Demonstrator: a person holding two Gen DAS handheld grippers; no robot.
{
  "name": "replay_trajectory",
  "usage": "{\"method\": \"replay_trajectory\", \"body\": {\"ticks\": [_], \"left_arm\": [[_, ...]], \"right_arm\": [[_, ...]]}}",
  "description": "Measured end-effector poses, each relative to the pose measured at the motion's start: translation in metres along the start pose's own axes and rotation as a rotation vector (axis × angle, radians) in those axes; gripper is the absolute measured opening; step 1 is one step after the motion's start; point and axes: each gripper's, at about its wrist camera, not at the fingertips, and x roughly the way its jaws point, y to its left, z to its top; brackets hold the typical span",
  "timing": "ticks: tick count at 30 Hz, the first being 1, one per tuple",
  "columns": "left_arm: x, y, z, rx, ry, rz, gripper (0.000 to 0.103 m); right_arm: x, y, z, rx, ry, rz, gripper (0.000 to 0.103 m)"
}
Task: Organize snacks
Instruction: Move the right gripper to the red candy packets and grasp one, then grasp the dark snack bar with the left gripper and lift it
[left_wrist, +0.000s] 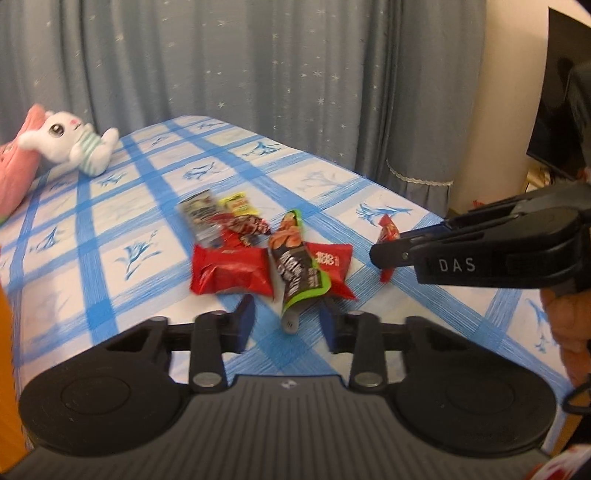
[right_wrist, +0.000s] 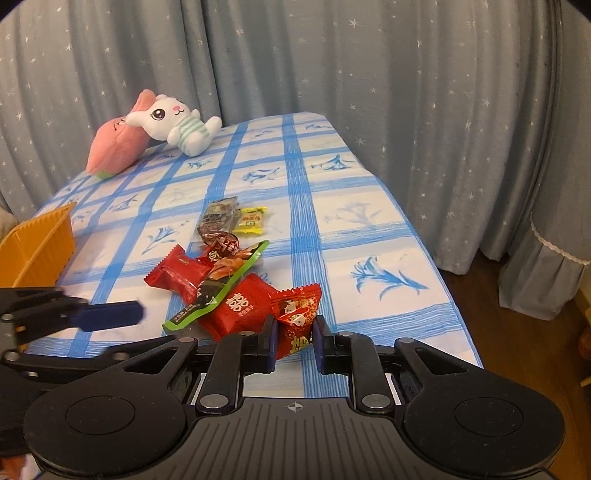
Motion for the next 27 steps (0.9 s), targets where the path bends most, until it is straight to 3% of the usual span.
{"method": "replay_trajectory", "body": {"ticks": [2,7,17,23,27], "left_arm": [[0.006,-0.003,0.001,0.024,0.003,0.022,0.010],[-0.002,0.000,-0.005,0.014,0.009,0.041,0.001],[-0.079,0.011,-0.045,0.014,0.055,0.123,0.000],[-0.100,0.007,-0.064,0.016,0.097,0.058,0.004],[-0.113,0.010,-0.070,-0.060,0.097,-0.007,0.011]], "right_arm": [[0.000,0.000,0.000,0.003,-0.002,0.003,0.020],[0.000,0.003,-0.001,0.000,-0.003,0.007,0.020],[-0.010,0.030,-0.010,-0.064,0.004,0.066,0.020],[-0.015,0.041,-0.015,-0.086,0.008,0.078,0.020],[-0.018,0.043,-0.016,-0.082,0.002,0.074,0.020]]}}
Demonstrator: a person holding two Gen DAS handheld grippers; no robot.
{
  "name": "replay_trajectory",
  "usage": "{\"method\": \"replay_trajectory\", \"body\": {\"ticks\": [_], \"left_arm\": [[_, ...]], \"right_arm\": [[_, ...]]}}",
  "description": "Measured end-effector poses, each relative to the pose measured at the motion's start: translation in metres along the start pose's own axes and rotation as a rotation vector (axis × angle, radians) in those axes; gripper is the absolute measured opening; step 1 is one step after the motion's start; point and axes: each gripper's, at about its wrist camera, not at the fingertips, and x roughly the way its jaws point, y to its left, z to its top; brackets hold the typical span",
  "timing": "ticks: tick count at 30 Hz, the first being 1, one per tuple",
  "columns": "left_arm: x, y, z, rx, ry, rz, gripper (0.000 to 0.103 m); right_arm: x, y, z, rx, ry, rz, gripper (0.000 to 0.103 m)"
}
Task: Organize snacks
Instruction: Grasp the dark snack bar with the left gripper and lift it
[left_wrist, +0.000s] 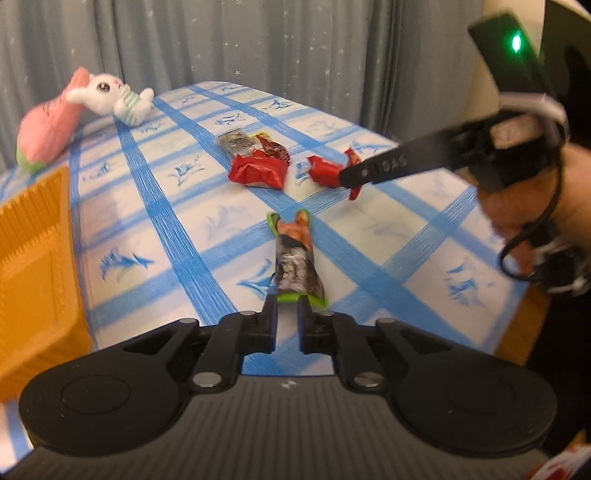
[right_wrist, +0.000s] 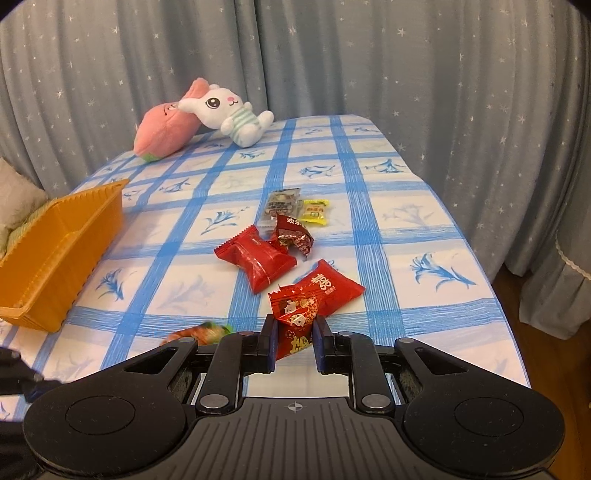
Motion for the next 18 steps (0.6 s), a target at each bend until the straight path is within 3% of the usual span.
{"method": "replay_trajectory", "body": {"ticks": [7,18], "left_arm": [[0.002,0.005,0.015,-0.068,-0.044,0.006,0.028],[0.065,-0.004,0.035,-0.030,0.001,0.015,0.031]], "right_arm": [[-0.002,-0.005,-0.002,0.021,0.005,-0.014,0.020],[-0.002,-0.011,-0.004,0.053,0.017,-0.011,0.020]]}}
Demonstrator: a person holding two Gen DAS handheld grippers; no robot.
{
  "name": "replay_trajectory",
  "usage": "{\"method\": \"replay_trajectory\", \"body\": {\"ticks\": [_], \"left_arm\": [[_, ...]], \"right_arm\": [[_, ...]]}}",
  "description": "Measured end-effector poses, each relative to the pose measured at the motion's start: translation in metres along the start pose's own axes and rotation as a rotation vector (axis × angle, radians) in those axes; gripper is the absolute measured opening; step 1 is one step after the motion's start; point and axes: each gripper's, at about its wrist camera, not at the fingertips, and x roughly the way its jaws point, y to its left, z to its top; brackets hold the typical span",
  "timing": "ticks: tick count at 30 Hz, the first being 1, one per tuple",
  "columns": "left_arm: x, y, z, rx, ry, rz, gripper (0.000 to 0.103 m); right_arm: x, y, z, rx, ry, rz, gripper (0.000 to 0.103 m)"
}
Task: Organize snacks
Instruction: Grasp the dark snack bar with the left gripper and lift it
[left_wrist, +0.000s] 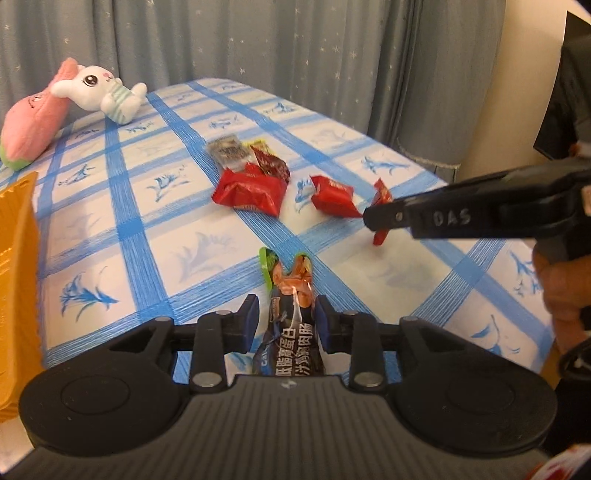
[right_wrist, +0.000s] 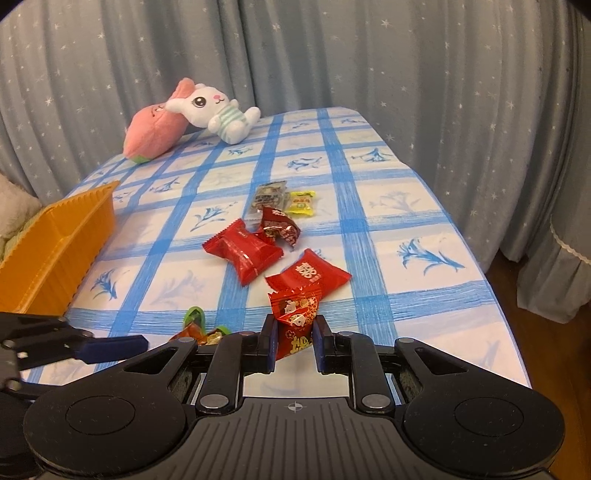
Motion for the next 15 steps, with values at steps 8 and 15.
{"method": "replay_trajectory", "body": {"ticks": [8,15], "left_arm": [[0.009,0.001,-0.005,-0.037,0.004,0.040,0.026],[-0.011,0.012,-0.003,-0.087,-0.038,0.088,0.026]], "right_arm": [[0.003,0.002,0.001,-0.001,0.005,0.017,0.020],[0.002,0.012,0.003,-0.020,0.000,0.040,0.020]]}}
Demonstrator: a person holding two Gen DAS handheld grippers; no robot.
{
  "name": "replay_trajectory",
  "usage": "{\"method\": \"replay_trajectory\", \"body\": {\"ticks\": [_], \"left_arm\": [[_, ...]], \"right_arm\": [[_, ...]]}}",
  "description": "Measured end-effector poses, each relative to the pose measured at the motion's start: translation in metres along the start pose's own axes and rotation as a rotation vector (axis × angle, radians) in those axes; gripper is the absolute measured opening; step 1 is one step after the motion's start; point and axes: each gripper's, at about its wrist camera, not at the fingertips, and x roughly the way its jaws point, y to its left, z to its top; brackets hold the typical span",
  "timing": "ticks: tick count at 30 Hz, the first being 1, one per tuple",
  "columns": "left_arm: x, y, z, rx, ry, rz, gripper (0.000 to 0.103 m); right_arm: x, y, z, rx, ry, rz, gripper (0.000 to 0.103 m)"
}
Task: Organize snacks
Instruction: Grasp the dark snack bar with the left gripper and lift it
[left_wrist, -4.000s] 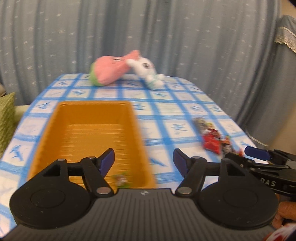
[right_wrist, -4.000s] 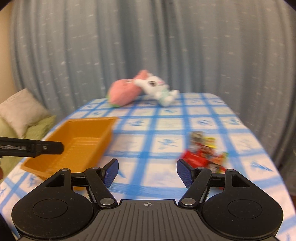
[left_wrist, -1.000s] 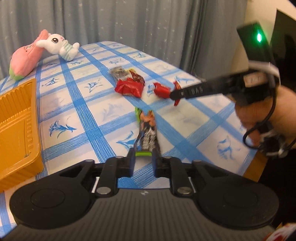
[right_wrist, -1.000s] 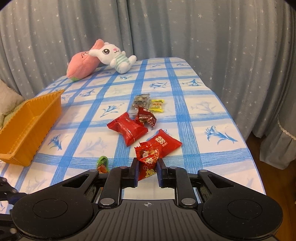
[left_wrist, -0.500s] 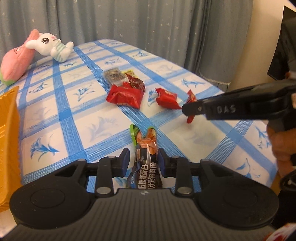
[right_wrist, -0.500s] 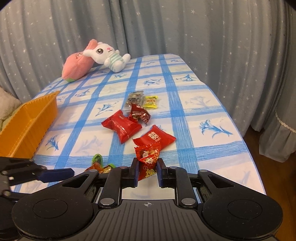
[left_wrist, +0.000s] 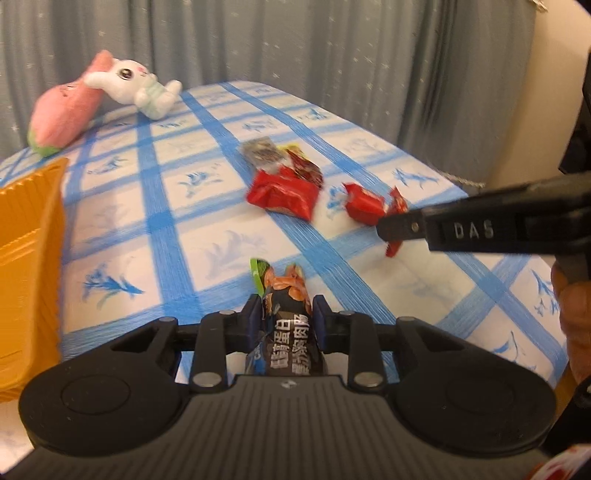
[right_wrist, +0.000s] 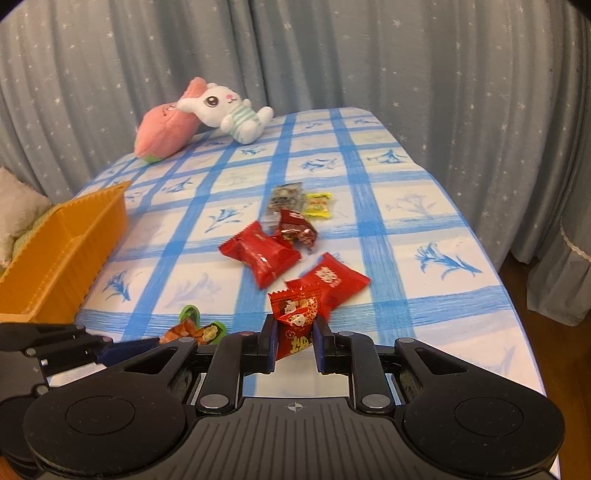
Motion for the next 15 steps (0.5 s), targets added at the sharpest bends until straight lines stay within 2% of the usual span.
{"method": "replay_trajectory", "body": {"ticks": [15], "left_arm": [[-0.052,0.040,0.008,-0.080,-0.085,0.102,0.026]], "right_arm": [[-0.008,0.042,0.015,-0.061,-0.034,0.062,0.020]]}}
